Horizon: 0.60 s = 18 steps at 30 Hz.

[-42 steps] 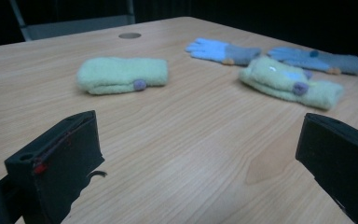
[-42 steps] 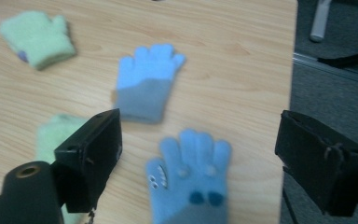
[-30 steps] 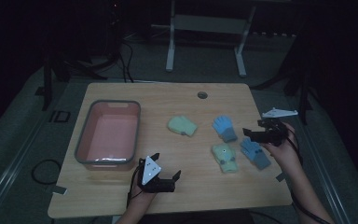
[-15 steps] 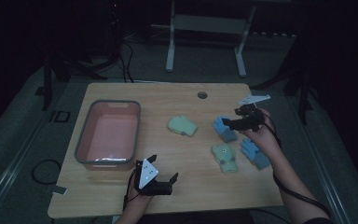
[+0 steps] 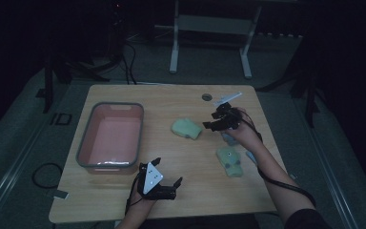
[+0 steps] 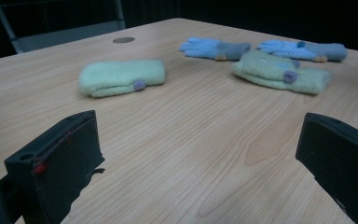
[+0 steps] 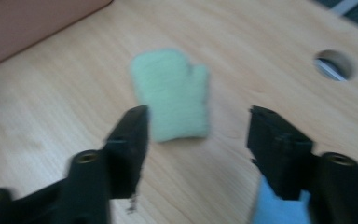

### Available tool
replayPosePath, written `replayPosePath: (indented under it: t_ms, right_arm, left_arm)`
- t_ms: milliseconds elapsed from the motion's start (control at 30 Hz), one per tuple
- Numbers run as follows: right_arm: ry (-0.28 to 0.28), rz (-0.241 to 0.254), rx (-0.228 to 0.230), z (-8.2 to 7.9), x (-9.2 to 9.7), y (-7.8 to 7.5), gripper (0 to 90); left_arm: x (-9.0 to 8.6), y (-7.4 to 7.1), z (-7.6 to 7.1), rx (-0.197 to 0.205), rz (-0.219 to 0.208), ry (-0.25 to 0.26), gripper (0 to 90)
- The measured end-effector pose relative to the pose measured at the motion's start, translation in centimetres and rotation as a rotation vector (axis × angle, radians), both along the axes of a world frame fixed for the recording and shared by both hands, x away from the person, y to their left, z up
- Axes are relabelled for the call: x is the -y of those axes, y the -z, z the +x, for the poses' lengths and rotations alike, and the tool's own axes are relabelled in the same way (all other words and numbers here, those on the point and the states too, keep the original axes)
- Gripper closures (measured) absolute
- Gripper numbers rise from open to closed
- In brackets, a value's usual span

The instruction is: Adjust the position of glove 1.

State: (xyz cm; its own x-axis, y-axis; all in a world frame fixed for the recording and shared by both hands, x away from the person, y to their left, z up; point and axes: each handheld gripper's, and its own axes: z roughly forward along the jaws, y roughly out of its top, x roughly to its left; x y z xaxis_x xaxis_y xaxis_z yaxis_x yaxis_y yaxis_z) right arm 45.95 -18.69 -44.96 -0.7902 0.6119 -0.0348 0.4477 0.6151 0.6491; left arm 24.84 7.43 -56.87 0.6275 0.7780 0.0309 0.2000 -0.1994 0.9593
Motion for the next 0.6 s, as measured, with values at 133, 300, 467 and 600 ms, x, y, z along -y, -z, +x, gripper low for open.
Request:
replayPosePath:
  t_ms: [133, 300, 467, 600]
  right_arm:
    - [-0.052, -0.026, -0.035, 0.5, -1.4, 1.3, 53.3]
    - [-0.094, -0.063, -0.039, 1.5, -3.4, 2.2, 56.2]
    - [-0.155, -0.128, -0.014, 2.3, -5.3, 3.3, 59.1]
    - [-0.174, -0.153, -0.016, 2.7, -6.3, 4.0, 59.2]
  left_arm:
    - [0.1, 0.0, -0.1, 0.001, 0.007, -0.004, 0.2]
    - [0.0, -0.2, -0.3, 0.015, 0.001, -0.014, 0.2]
    - [-0.1, -0.2, -0.3, 0.013, -0.012, -0.012, 0.2]
    - [-0.1, -0.2, -0.4, 0.018, -0.013, -0.012, 0.2]
